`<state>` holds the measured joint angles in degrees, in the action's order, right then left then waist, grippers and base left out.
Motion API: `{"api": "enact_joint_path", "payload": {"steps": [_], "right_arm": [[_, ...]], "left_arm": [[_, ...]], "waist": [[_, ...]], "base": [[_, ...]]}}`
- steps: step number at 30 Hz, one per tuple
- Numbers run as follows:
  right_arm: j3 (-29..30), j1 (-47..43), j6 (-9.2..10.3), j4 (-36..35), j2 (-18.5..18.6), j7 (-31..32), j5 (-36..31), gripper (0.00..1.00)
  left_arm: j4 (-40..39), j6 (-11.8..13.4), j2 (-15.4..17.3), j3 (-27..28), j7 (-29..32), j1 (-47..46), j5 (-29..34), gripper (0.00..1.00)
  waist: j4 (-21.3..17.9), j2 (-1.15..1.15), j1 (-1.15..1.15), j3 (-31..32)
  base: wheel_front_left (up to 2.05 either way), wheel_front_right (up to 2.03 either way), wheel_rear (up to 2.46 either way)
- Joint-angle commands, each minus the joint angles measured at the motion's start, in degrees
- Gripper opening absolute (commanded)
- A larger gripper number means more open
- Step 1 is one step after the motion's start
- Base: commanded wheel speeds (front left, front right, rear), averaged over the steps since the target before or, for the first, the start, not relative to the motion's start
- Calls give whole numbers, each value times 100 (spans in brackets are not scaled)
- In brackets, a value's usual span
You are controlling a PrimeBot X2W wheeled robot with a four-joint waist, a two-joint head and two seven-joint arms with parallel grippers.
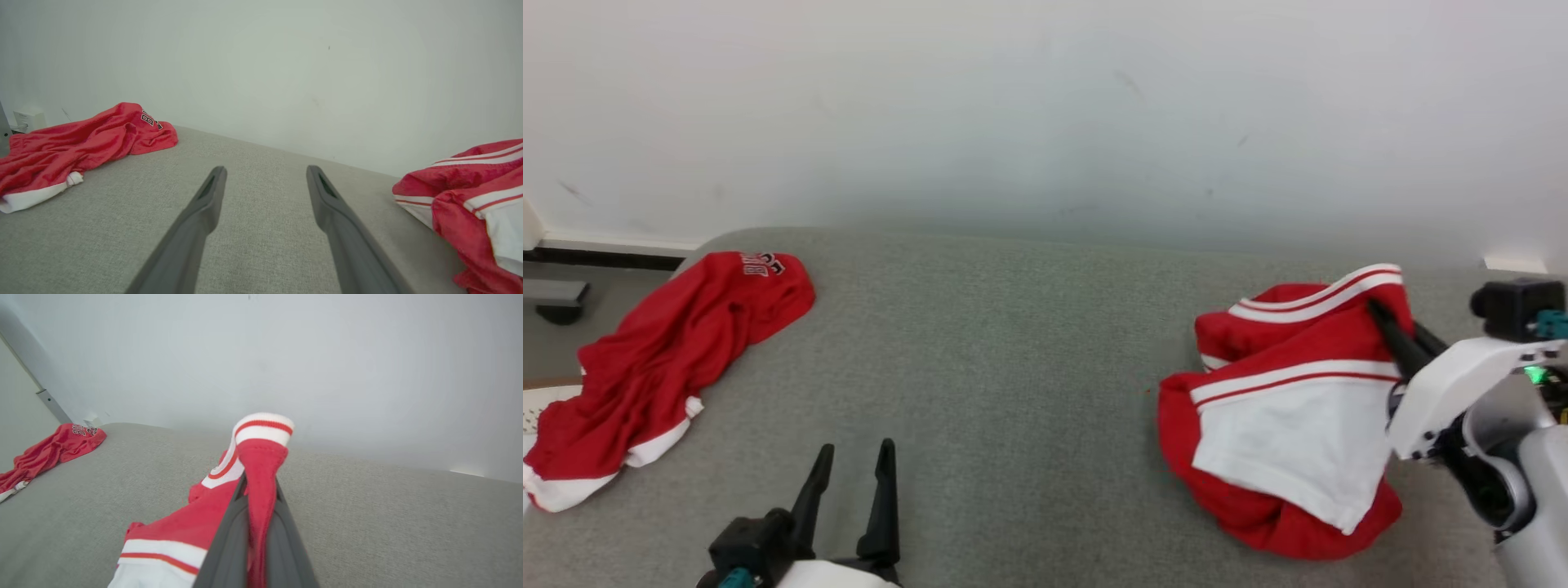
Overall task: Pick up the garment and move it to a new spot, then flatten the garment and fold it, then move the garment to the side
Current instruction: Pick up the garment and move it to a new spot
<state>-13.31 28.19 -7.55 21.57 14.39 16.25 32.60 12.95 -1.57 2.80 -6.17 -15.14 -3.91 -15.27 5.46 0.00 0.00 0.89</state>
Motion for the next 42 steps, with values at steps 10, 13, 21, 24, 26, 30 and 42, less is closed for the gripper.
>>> {"api": "enact_joint_path", "payload": {"steps": [10, 13, 21, 24, 26, 30, 42], "right_arm": [[1500, -289, 12, -497, 847, 442, -89, 0], [1894, -572, 12, -549, 949, 521, -35, 0], [2462, -939, 12, 218, 803, 150, -207, 0], [2405, -849, 12, 565, 707, -290, -442, 100], [2340, -827, 12, 793, 711, -519, -678, 100], [2429, -697, 12, 1002, 690, -1050, -1322, 100], [1649, -1479, 13, -190, -539, -2399, -1782, 100]], "left_arm": [[-71, -89, 18, -31, -2, -271, 87, 100], [-72, -95, 18, -62, -1, -378, 114, 100], [52, -142, 19, -77, -2, -552, 157, 100], [91, -165, 20, -85, -2, -577, 162, 100], [116, -177, 19, -103, -2, -575, 146, 100], [157, -150, 19, -122, -2, -475, 74, 100], [48, -51, 19, -276, -2, -179, -124, 100]], "waist": [[-544, 0, 0, -654], [-620, 0, 0, -789], [-758, 0, 0, -879], [-781, 0, 0, -809], [-789, 0, 0, -727], [-809, 0, 0, -515], [-877, 0, 0, 57]], "base": [[0, 0, 0], [0, 0, 0], [0, 0, 0], [0, 0, 0], [0, 0, 0], [0, 0, 0], [0, 0, 0]]}}
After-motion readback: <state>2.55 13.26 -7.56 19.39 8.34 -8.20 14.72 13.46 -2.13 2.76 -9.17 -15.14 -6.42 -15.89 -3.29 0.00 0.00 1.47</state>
